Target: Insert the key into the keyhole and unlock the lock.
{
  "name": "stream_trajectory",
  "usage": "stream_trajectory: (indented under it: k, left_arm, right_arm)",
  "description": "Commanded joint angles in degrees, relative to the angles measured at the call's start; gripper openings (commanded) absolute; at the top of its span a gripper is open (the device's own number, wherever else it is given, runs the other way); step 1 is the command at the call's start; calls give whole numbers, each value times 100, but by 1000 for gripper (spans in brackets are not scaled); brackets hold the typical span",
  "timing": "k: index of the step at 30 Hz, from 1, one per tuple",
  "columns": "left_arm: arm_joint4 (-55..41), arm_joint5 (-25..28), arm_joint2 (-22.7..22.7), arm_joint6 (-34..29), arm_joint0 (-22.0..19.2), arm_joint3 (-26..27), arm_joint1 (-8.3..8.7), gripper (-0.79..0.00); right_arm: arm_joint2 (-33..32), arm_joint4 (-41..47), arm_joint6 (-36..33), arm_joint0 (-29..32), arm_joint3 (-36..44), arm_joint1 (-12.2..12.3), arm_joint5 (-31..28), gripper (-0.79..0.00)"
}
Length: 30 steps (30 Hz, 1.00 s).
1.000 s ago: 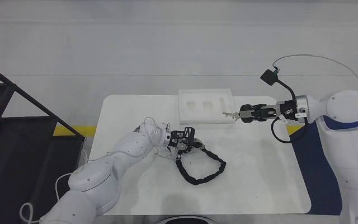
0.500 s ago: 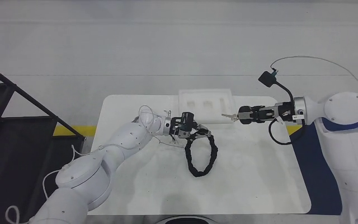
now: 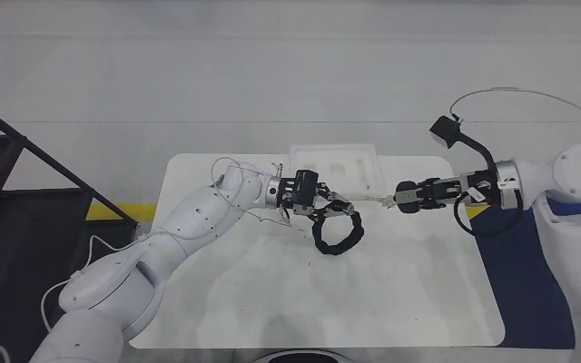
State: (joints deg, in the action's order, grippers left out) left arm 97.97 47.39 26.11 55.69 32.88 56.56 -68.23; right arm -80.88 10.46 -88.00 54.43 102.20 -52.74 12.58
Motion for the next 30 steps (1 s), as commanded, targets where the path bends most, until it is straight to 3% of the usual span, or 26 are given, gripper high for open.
stream_trajectory:
  k: [1,6,25,30]
  left_arm:
    - [-16,38,86,-146,-8,112,34,-785]
    - [-82,60,291,-17,17,457,113,-785]
    - [-130,98,332,22,57,587,134,-785]
    - [-408,6,401,-111,280,690,116,-785]
  right_arm:
    - [-83,220,0,31,117,91,113,-785]
    - [-182,695,0,72,416,329,370,-785]
    - [-182,695,0,72,416,329,370,-785]
    - [-126,609,122,159,464,358,492,-785]
